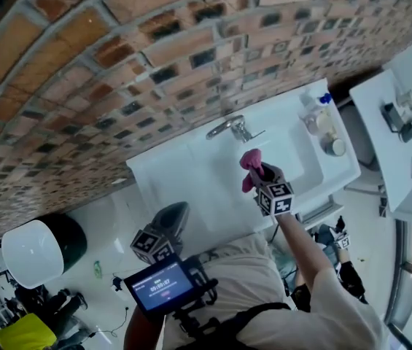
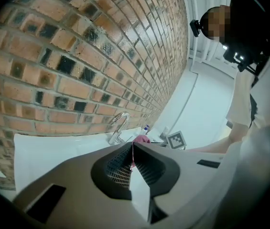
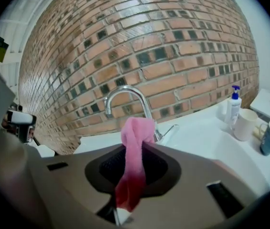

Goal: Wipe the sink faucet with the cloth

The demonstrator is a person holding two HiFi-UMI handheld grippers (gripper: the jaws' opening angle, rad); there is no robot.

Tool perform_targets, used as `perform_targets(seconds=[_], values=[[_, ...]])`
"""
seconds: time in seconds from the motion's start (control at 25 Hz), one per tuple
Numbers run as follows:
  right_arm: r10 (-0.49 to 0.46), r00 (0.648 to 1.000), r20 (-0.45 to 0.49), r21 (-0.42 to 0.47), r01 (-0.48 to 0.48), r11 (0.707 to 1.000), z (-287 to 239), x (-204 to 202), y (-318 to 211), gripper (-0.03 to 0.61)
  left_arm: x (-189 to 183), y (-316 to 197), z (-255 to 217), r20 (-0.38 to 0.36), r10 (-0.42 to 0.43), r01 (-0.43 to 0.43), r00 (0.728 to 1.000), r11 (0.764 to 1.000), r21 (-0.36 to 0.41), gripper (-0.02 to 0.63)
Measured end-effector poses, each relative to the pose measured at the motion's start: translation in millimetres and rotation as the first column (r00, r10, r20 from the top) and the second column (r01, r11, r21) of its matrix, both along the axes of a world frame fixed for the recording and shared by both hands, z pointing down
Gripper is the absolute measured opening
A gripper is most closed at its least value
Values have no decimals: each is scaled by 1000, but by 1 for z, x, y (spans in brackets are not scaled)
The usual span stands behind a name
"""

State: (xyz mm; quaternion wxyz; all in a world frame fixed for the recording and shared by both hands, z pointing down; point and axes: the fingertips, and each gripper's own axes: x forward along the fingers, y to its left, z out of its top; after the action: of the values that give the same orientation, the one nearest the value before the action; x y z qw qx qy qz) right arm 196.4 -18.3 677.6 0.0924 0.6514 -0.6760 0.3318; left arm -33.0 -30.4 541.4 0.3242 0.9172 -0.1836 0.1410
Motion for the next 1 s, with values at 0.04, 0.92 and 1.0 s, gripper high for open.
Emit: perform_targets(seconds=[0.04,0.92,1.0], values=[[-2,1000,5,-14,2,1000,11,2,-5,77,0,-1,3,6,-3,3,1000,1000,1,0],[53,997,57,-243,-37,969,137,30,-68,77,14,14,30,46,41,-41,998,999,-8,0],[47,998,51,-242,-33,970,133,35,-66,77,10,15,33,47,37,-37,998,999,7,0]])
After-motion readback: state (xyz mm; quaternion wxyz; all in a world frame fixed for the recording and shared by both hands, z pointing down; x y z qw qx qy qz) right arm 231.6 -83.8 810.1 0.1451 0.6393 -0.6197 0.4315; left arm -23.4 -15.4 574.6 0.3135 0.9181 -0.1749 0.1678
